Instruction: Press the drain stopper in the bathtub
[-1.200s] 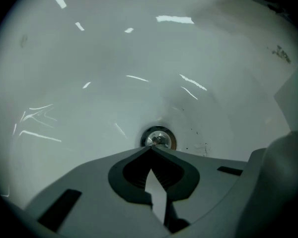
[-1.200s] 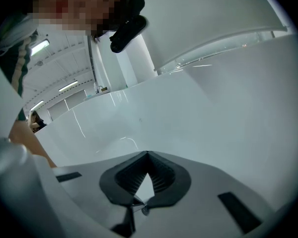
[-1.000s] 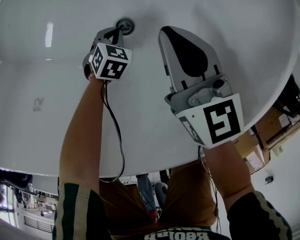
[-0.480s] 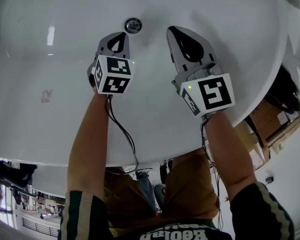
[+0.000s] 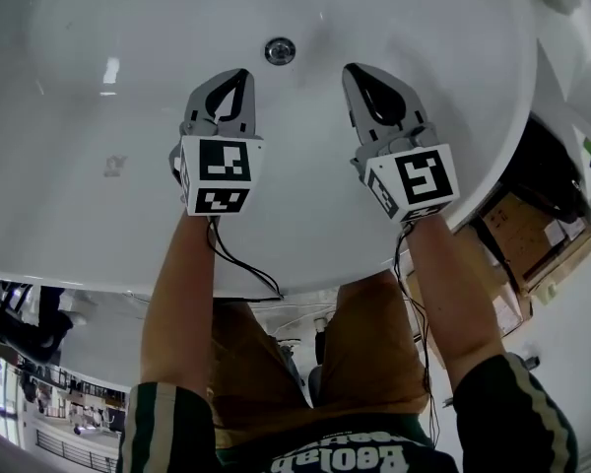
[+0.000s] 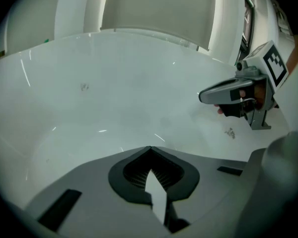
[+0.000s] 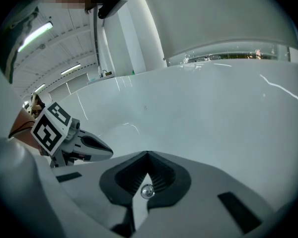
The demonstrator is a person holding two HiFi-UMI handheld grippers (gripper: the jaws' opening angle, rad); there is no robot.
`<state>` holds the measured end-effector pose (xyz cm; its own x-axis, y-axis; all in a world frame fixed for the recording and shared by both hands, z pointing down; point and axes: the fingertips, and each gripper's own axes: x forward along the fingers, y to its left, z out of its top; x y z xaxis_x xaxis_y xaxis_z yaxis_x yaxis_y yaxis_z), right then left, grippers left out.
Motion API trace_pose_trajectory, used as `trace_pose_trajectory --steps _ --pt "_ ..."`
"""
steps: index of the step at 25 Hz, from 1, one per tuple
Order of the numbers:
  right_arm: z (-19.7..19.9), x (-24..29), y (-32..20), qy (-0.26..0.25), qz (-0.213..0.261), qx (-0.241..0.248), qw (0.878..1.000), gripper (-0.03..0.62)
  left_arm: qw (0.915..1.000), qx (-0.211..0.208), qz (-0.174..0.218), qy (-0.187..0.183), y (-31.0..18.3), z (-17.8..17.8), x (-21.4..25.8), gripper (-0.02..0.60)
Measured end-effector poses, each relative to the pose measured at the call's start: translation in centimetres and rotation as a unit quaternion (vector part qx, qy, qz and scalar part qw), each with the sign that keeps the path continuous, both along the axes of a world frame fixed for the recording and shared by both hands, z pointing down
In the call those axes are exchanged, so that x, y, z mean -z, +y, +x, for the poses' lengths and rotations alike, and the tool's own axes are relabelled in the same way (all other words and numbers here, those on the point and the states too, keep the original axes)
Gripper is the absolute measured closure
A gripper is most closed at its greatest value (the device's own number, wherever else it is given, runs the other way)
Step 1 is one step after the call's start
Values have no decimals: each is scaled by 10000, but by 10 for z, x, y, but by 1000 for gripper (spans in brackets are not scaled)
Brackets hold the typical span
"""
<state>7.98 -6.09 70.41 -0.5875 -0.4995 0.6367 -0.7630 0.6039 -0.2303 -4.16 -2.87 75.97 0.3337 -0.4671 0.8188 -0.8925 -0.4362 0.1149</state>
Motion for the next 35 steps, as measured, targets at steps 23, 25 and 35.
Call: trace_pose_trajectory --steps 23,25,35 --pt "-23 188 29 -275 600 -64 9978 585 9935 -226 1098 189 0 14 219 575" --pt "-27 210 33 -247 663 9 9975 585 9920 -219 1225 201 -4 15 246 575" --pt "-24 321 33 -273 1117 14 9934 585 9815 -420 1846 300 -23 30 370 575"
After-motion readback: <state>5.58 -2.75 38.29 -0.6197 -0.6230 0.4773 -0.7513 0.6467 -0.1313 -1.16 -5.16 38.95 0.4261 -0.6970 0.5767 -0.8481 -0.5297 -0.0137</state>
